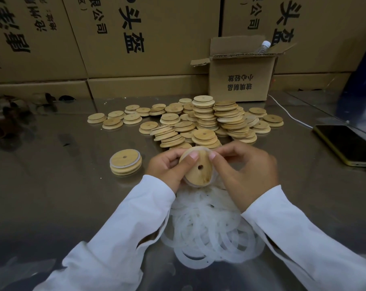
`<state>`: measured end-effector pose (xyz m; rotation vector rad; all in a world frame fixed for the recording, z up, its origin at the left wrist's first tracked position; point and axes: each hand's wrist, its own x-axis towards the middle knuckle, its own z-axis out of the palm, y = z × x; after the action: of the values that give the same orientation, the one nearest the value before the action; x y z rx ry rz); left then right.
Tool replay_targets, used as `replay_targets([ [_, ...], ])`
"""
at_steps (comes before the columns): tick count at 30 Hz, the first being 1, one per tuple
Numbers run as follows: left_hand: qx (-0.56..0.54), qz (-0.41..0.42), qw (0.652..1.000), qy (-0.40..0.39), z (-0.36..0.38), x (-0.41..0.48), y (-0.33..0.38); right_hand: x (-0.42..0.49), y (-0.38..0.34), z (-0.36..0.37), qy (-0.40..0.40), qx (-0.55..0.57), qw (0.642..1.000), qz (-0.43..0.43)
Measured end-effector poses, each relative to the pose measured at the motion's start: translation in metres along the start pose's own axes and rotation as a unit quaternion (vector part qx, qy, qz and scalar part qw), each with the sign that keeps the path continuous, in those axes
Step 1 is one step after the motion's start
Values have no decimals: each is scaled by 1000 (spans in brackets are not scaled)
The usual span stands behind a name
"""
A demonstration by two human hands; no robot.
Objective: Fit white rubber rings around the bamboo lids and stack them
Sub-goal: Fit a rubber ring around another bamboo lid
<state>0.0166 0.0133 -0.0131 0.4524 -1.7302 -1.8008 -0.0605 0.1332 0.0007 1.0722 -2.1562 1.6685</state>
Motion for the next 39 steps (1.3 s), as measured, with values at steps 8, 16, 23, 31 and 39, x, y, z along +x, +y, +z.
replay_targets([
  [8,59,40,996,-49,1,-3,1,-1,1,1,-38,10,999,-15],
  [16,50,49,995,-67,-2,1,4,10,1,-6,-73,28,997,20],
  [23,-3,48,994,-94,-3,2,5,13,-3,-11,-95,67,993,36],
  [31,29,69,995,-70,-3,1,1,6,-1,-5,-80,103,990,48],
  [39,23,54,998,-13,-1,2,-3,-6,-4,3,-31,-12,999,-19],
])
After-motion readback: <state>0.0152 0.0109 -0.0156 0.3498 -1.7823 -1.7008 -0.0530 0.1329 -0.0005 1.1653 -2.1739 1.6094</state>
